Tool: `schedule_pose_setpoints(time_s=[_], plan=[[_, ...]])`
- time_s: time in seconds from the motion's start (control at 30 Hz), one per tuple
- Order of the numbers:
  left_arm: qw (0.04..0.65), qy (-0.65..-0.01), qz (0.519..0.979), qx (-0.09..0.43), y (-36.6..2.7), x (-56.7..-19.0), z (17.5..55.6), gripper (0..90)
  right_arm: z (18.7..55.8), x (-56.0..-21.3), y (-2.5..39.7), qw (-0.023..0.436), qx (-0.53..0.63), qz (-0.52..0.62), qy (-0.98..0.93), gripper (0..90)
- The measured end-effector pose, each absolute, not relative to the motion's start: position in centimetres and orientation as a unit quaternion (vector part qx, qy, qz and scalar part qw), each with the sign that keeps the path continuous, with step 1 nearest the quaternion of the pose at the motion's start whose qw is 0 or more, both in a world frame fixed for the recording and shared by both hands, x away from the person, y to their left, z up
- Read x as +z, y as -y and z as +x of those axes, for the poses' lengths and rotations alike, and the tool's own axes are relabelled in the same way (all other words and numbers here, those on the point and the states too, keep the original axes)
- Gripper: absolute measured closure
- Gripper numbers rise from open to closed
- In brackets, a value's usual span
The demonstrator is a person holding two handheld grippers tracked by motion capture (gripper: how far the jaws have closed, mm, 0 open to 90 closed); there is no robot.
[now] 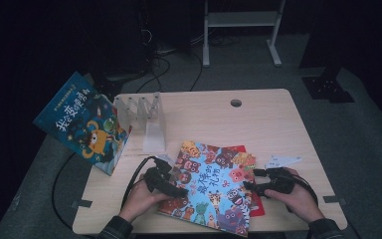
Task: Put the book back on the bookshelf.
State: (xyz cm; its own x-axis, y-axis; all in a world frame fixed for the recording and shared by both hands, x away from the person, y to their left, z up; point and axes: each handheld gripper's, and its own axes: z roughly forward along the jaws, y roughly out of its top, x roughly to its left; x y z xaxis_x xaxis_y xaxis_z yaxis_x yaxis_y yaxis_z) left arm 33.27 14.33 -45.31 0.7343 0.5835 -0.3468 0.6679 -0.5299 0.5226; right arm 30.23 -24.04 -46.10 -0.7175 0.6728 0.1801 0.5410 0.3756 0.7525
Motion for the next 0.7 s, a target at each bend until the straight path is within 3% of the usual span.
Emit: schedule_pose_setpoints(time_s=[0.7], plan=[[0.320,-0.374,0.868,-0.067,-15.4,-45.3,35.9,5.0,30.7,-45.8,21.8,0.093,0.411,0.359,-0.833,29.0]])
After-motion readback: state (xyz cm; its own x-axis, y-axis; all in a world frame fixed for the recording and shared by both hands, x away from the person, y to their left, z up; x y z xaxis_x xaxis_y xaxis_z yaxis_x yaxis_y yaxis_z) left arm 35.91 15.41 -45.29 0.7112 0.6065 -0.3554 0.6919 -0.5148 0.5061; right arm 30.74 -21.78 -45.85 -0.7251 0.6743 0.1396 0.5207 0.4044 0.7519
